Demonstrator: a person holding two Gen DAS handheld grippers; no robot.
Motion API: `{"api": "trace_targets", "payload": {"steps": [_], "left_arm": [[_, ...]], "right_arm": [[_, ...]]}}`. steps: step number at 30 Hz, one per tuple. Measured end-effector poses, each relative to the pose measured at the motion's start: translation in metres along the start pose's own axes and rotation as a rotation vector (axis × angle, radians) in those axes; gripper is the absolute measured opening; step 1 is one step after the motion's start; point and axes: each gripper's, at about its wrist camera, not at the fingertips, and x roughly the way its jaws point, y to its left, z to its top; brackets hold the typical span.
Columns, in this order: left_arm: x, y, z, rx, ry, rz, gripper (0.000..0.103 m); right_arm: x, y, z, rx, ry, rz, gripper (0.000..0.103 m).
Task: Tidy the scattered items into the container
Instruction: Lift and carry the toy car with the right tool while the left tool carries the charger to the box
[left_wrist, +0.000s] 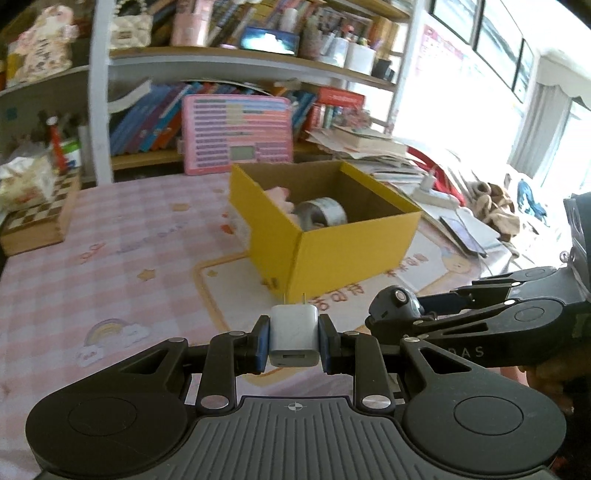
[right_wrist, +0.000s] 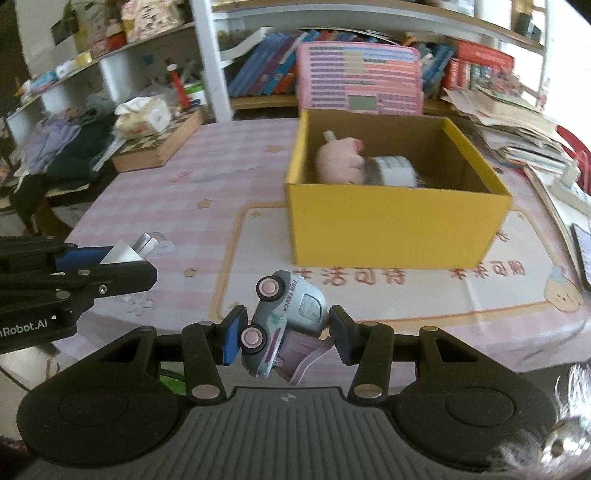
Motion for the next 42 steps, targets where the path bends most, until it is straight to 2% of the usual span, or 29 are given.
{"api": "trace_targets", "payload": {"steps": [12, 24, 33, 42], "left_arm": [[0.043, -0.046, 0.019, 0.075, 0.038, -0.085, 0.025], [0.077, -0.076, 0.041, 0.091, 0.029, -0.101, 0.025], [0.095, -0.083, 0.072, 0.103, -0.044, -0.063, 0.025], [0.111, -0.08, 0.103, 0.073, -0.103, 0.035, 0.025]], "right_arm": [[-0.008, -0.063, -0.005, 0.089, 0.001, -0.067, 0.046], [-0.003, -0.111, 0.008, 0.101, 0.007, -0.084, 0.046], [0.005, -0.14, 0.044, 0.059, -0.054, -0.063, 0.046], [0.021, -0.161, 0.097, -0.022, -0.139, -0.007, 0.046]]}}
